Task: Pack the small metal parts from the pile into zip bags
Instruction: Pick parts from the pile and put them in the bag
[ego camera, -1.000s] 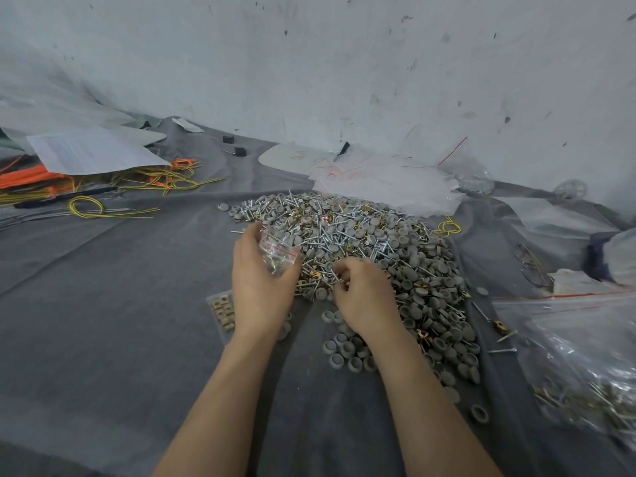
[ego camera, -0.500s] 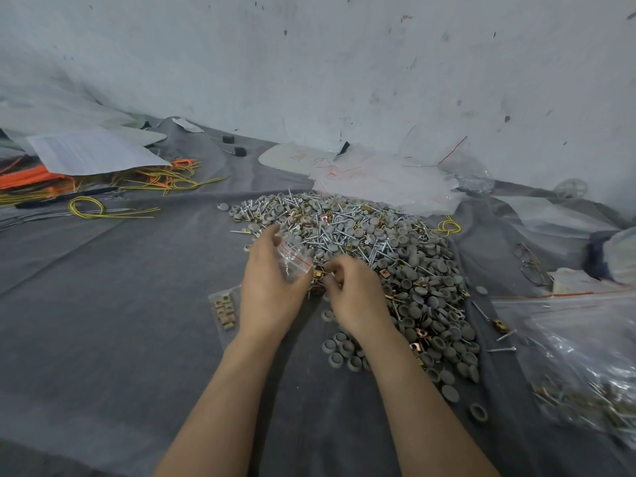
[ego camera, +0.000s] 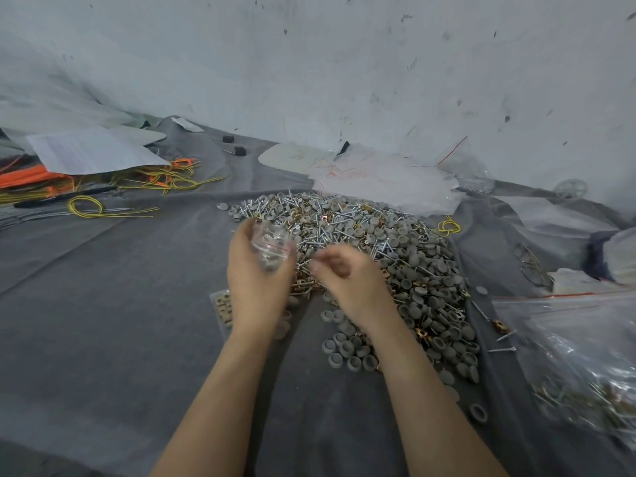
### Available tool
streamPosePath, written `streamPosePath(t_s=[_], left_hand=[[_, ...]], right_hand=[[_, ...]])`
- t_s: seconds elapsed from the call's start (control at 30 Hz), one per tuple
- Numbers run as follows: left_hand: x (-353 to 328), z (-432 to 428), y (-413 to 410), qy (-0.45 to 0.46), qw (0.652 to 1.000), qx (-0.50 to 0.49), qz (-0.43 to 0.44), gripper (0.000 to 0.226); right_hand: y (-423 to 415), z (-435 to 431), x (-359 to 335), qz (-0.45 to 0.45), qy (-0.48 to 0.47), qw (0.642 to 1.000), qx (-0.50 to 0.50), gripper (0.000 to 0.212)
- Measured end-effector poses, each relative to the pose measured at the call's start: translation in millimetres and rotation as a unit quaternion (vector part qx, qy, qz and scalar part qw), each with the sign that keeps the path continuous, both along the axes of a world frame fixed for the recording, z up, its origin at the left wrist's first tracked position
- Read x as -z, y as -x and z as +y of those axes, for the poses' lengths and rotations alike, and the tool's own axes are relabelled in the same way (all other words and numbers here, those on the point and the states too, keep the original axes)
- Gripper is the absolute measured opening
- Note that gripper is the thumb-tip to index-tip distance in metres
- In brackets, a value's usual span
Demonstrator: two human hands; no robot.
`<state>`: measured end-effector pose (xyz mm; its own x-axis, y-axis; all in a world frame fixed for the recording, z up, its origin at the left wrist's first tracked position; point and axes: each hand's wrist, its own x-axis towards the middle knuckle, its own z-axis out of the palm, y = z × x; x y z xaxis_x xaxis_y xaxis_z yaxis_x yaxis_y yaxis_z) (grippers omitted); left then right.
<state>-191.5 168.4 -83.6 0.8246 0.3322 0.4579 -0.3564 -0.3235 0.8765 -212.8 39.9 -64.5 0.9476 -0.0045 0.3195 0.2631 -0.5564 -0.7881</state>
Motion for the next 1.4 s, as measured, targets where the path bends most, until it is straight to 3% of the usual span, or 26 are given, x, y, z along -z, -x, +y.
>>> streamPosePath(t_s=[0.13,0.2,0.3,0.5,0.63,0.7,0.8,0.93,1.0,1.07,1.23,1.4], left_hand=[[-4,4,2,0.052,0.998,-0.021,0.003,0.055],[-5,4,3,0.072,0.997,-0.018,0.004,0.053],[-4,4,2,0.066,0.998,-0.016,0.012,0.056],[1,-1,1,-0.02,1.0,0.021,0.004,0.065],[9,-7,0,-0.133,0.986,0.1,0.017,0.075],[13,-9,0,-0.175,0.978,0.113,0.015,0.078],[15,-9,-1,-0.199,0.973,0.121,0.013,0.081],[15,-9,-1,-0.186,0.975,0.125,0.007,0.077],[13,-7,-1,-0.152,0.983,0.102,0.006,0.073],[11,-5,-2,-0.108,0.992,0.071,0.01,0.071],[8,-5,-3,-0.068,0.996,0.048,-0.003,0.072],[12,-5,-4,-0.085,0.994,0.071,0.008,0.072]], right_hand=[[10,24,8,0.079,0.202,0.96,-0.175,0.023],[9,32,13,0.065,0.269,0.944,-0.178,0.023],[6,27,16,0.031,0.279,0.952,-0.117,0.016],[0,3,14,0.032,0.202,0.979,0.023,0.007],[-4,-7,7,0.007,0.077,0.993,0.089,0.007],[-4,-11,2,-0.017,-0.032,0.993,0.112,0.012],[-2,-9,-6,-0.021,-0.144,0.987,0.074,0.015],[-1,-1,-6,-0.001,-0.139,0.99,-0.006,0.015],[-2,-2,-3,-0.023,-0.1,0.994,0.04,0.013],[-2,-6,1,-0.036,0.0,0.994,0.102,0.008],[-1,1,16,0.05,0.289,0.952,0.085,0.021],[-2,1,19,0.052,0.233,0.968,0.077,0.009]])
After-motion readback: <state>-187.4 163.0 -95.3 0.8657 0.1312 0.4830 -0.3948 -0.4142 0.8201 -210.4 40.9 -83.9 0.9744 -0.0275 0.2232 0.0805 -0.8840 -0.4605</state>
